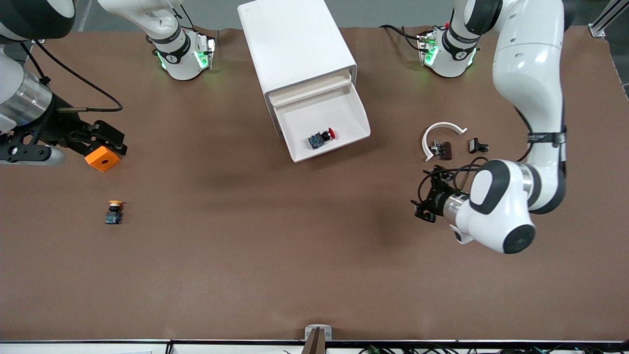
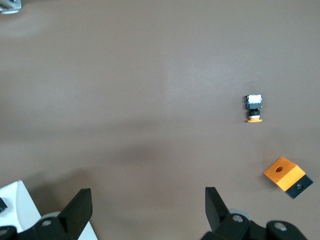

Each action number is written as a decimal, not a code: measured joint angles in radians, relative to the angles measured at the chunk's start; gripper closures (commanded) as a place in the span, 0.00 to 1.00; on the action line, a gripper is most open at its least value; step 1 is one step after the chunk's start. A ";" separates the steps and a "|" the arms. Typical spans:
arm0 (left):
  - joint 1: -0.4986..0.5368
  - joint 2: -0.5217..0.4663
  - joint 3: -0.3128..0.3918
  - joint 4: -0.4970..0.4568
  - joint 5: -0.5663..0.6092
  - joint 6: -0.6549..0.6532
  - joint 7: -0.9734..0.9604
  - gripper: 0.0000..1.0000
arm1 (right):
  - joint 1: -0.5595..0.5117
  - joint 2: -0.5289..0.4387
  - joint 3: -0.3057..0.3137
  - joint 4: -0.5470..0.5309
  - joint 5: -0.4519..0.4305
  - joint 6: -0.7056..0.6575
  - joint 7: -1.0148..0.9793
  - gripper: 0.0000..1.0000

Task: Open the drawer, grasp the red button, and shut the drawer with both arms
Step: 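Release the drawer with the left gripper while the right gripper reaches over, then lower the right gripper into the drawer and grasp the red-capped button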

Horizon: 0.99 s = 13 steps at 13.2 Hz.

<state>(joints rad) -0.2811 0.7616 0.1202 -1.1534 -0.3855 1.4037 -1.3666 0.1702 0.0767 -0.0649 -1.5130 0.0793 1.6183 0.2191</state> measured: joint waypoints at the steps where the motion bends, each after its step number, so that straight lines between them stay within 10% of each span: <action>1: 0.000 -0.025 0.001 0.002 0.055 0.013 0.045 0.00 | 0.000 0.000 0.000 0.006 0.014 0.000 0.085 0.00; 13: 0.135 -0.199 0.015 -0.011 0.378 0.027 0.570 0.00 | 0.372 0.083 0.029 0.025 0.055 0.110 1.463 0.00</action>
<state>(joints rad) -0.1460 0.5622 0.1351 -1.1645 -0.0075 1.4307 -0.7961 0.5426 0.1594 -0.0356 -1.4883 0.1345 1.7280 1.6822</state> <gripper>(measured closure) 0.000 0.000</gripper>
